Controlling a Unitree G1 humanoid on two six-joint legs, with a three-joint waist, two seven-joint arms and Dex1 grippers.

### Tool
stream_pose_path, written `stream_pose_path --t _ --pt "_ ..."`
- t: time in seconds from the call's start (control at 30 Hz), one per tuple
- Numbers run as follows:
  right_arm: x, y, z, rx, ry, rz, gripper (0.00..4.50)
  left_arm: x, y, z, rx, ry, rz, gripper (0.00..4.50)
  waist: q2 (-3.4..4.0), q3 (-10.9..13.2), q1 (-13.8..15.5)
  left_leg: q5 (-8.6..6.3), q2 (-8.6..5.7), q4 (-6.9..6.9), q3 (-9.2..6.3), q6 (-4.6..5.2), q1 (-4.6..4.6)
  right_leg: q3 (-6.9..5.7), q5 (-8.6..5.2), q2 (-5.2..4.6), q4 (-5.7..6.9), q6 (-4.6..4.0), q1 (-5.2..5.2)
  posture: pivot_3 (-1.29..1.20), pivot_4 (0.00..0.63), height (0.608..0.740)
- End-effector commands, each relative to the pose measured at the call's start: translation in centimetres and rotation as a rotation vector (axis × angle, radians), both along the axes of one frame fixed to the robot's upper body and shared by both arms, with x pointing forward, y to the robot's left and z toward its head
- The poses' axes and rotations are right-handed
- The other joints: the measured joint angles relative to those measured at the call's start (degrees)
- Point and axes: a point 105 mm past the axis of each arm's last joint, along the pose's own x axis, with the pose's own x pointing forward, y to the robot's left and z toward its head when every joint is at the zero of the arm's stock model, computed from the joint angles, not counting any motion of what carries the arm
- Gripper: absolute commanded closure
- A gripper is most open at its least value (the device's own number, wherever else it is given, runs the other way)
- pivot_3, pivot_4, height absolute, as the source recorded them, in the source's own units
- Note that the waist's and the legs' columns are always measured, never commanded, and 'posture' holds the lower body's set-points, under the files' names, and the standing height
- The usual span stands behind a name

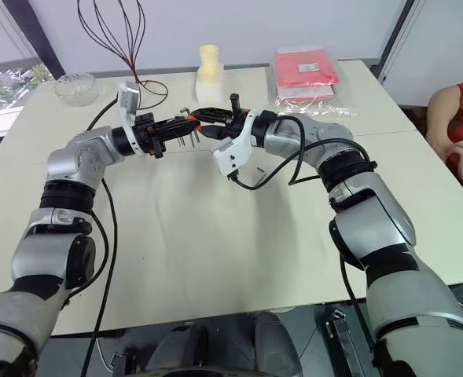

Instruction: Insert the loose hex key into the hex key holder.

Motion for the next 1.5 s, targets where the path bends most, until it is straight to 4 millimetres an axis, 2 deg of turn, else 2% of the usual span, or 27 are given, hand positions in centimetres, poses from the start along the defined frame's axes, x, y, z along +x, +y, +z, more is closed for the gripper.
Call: stream_pose_path --t 0.03,0.13,0.37,0.4,0.47,0.63,0.73,0.83,0.97,1.07,1.2,1.3,1.5 --pt "-0.6 0.6 1.3 0.026 -0.033 0.033 3.53 -0.2 0.3 1.1 -0.004 -0.049 0.004 4.46 0.0 0.0 0.0 0.0 0.0 0.0 0.0 0.0 0.0 0.0 0.0 0.0 0.0 0.0 0.0 0.0 0.15 0.74" --pt "-0.6 0.6 1.2 0.026 -0.02 0.032 3.53 -0.1 0.3 1.0 0.0 -0.051 0.013 4.46 0.0 0.0 0.0 0.0 0.0 0.01 0.0 0.0 0.0 0.0 0.0 0.0 0.0 0.0 0.0 0.0 0.15 0.74" --pt "0.5 -0.9 -1.5 -0.024 0.124 -0.069 0.27 -0.2 0.3 0.8 0.003 -0.062 0.034 4.5 -0.01 0.0 -0.1 0.0 0.09 0.09 0.0 0.0 0.0 0.0 0.0 0.0 0.01 0.0 0.03 0.0 0.15 0.74" --pt "0.7 -1.2 -1.9 -0.026 0.139 -0.089 0.05 -0.3 0.3 0.7 0.004 -0.063 0.034 4.5 -0.01 0.0 -0.1 0.0 0.13 0.11 0.0 0.0 0.0 0.0 0.0 0.0 0.01 0.0 0.03 0.0 0.15 0.74" --pt "1.1 -2.1 -2.3 -0.002 0.163 -0.141 0.05 -0.8 0.3 0.6 0.006 -0.064 0.028 4.5 -0.01 0.0 0.0 0.0 0.14 0.14 -0.01 0.0 0.0 0.0 0.0 0.0 0.02 0.0 0.03 0.0 0.15 0.74" --pt "1.9 -5.4 -2.2 0.259 0.327 -0.342 0.05 -2.8 0.8 -0.8 0.134 -0.122 0.031 4.5 0.0 0.0 0.2 0.0 0.19 0.15 -0.01 0.0 -0.01 0.01 0.0 -0.02 0.02 0.0 0.03 0.0 0.15 0.74" --pt "0.7 -7.6 -2.4 0.638 0.645 -0.509 0.05 -4.1 1.4 -2.5 0.257 -0.178 0.039 4.5 0.01 0.0 0.5 0.0 0.25 0.13 -0.07 0.01 -0.01 0.03 0.0 -0.02 0.02 0.0 0.09 0.0 0.15 0.74" --pt "-1.1 -8.4 -3.7 0.832 0.863 -0.642 0.05 -4.8 1.5 -3.0 0.299 -0.21 0.045 4.5 0.03 0.0 0.9 -0.01 0.24 0.11 -0.13 0.02 -0.01 0.06 0.0 -0.03 0.07 -0.01 0.09 0.0 0.15 0.74" --pt "-2.7 -9.2 -6.6 1.034 1.026 -0.854 0.05 -5.2 0.9 -2.9 0.281 -0.235 0.069 4.5 0.03 0.0 2.3 -0.03 0.16 0.19 -0.14 0.06 -0.01 0.06 0.0 -0.05 0.17 0.0 0.08 0.0 0.15 0.74" --pt "-3.2 -9.4 -8.0 1.078 1.05 -0.952 0.05 -5.4 0.4 -3.1 0.257 -0.23 0.087 4.5 0.03 0.0 2.9 -0.04 0.06 0.21 -0.13 0.07 -0.01 0.06 0.01 -0.11 0.17 0.0 0.09 0.0 0.15 0.74" --pt "-2.7 -9.7 -10.4 1.16 1.111 -1.069 0.05 -5.6 -0.2 -3.4 0.224 -0.213 0.101 4.5 0.03 0.0 2.9 -0.04 0.01 0.21 -0.09 0.08 0.0 0.08 0.01 -0.14 0.17 0.01 0.1 0.0 0.15 0.74" --pt "-2.2 -10.1 -11.1 1.211 1.13 -1.109 0.05 -5.6 -0.4 -3.4 0.213 -0.211 0.118 4.5 0.02 0.0 2.8 -0.04 0.04 0.2 -0.1 0.08 0.01 0.08 0.01 -0.11 0.19 0.0 0.09 0.0 0.15 0.74" --pt "-1.0 -9.1 -12.6 1.247 1.194 -1.14 0.05 -5.6 -0.5 -3.7 0.194 -0.194 0.144 4.5 0.03 0.0 2.2 -0.04 0.06 0.15 -0.1 0.08 0.03 0.07 0.01 -0.1 0.19 0.01 0.09 0.0 0.15 0.74"
